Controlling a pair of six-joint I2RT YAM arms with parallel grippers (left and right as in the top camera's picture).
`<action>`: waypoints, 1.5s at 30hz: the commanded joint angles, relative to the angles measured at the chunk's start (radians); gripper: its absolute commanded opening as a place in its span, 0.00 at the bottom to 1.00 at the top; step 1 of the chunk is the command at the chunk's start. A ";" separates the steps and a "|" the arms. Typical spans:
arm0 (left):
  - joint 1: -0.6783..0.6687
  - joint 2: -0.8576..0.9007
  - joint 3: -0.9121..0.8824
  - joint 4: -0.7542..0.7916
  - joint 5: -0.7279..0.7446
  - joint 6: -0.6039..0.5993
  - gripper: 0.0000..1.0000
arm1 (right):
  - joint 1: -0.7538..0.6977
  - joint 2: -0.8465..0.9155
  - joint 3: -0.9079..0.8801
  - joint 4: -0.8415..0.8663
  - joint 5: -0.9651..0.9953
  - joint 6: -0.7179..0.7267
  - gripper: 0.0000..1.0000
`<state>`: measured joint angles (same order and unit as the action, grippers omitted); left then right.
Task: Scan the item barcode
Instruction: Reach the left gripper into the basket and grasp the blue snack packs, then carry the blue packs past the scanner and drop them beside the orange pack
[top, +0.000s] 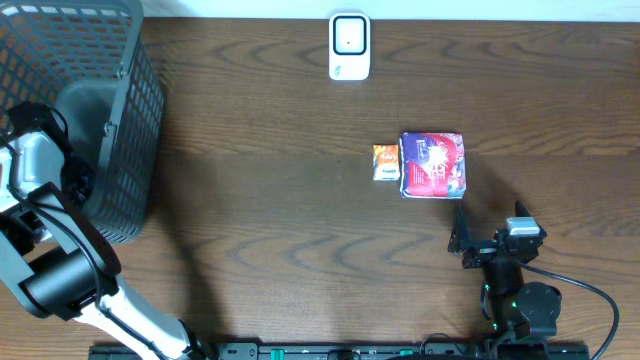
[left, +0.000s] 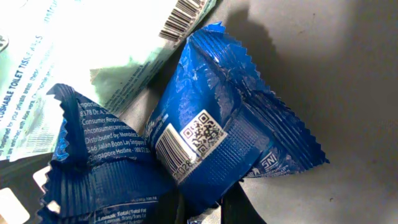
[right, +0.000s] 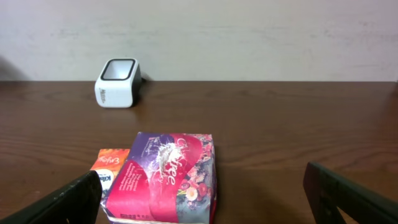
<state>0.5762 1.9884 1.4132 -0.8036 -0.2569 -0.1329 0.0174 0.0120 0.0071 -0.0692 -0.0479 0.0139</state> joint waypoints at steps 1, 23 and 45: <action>-0.005 0.035 -0.015 -0.011 0.197 -0.002 0.08 | -0.009 -0.005 -0.002 -0.003 0.005 -0.008 0.99; -0.010 -0.669 0.060 0.227 0.564 -0.203 0.07 | -0.009 -0.005 -0.002 -0.003 0.005 -0.008 0.99; -0.820 -0.589 0.059 0.290 0.765 -0.385 0.07 | -0.009 -0.005 -0.002 -0.003 0.005 -0.008 0.99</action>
<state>-0.1764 1.3342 1.4551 -0.5190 0.4923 -0.5056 0.0174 0.0120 0.0071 -0.0692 -0.0479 0.0139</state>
